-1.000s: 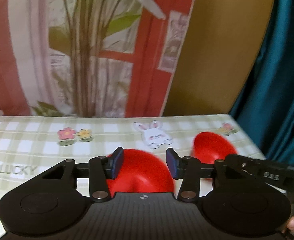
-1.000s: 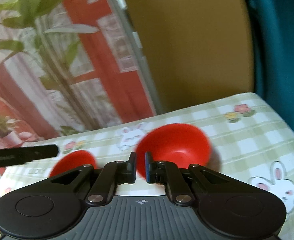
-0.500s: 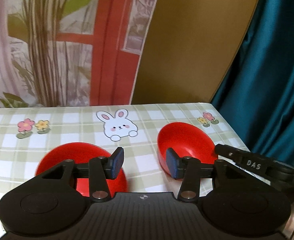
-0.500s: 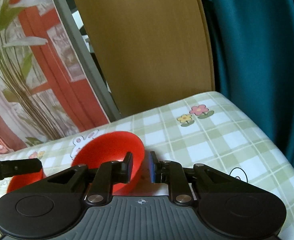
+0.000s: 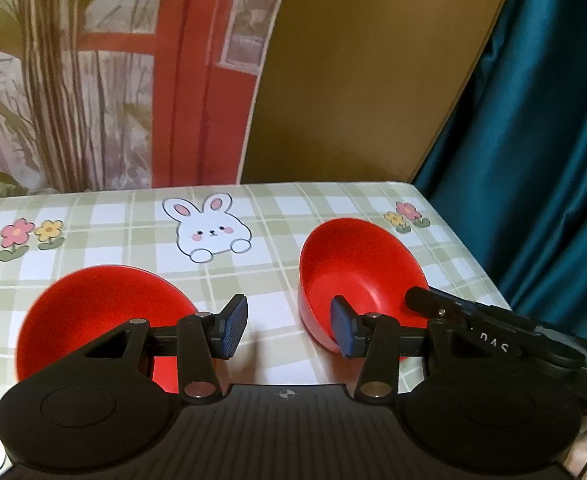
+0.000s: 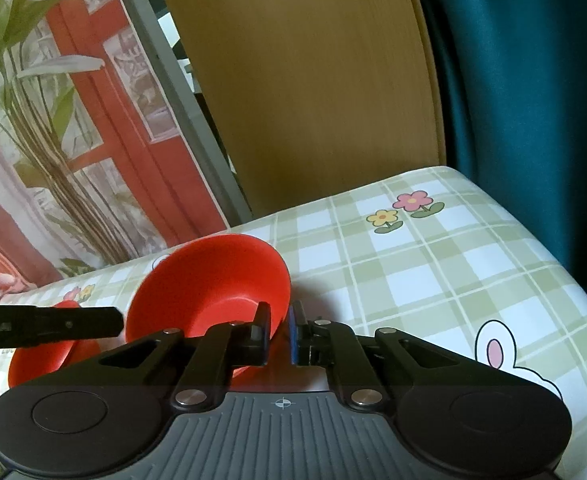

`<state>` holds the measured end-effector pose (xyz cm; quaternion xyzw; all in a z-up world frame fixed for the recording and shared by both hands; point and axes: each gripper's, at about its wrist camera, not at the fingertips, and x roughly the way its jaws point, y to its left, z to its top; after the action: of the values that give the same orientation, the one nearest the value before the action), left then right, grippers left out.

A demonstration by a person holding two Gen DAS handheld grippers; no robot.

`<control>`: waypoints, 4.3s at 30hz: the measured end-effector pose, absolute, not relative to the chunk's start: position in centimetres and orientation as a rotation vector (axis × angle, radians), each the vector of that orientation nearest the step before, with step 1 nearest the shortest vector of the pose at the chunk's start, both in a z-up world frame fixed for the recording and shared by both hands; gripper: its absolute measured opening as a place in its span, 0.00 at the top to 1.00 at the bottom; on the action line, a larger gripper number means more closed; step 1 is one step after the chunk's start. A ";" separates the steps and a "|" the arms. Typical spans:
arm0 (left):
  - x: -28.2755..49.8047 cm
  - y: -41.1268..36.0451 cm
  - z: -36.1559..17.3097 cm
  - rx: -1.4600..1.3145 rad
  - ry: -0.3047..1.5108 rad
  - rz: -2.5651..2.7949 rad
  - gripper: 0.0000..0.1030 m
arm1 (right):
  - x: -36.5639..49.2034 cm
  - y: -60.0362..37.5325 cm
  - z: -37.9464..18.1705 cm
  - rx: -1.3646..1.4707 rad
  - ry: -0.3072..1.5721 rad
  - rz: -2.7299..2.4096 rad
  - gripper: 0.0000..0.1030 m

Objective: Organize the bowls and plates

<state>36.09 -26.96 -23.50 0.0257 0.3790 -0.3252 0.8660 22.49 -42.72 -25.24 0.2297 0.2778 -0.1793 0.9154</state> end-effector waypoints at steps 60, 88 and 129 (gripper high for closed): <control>32.7 -8.6 -16.4 -0.073 0.676 -0.561 0.82 | 28.1 -25.6 -16.1 0.509 0.543 -0.101 0.91; 37.1 -14.4 -22.2 0.031 0.795 -0.591 0.82 | 29.4 -30.5 -22.4 0.559 0.656 -0.166 0.91; 38.9 -13.5 -24.4 -0.130 0.858 -0.546 0.83 | 29.8 -31.1 -24.7 0.671 0.653 -0.189 0.89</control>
<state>38.93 -13.54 -24.38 -0.0624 0.4104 -0.2612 0.8715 29.80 -31.12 -24.69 0.3229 0.3141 -0.0911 0.8881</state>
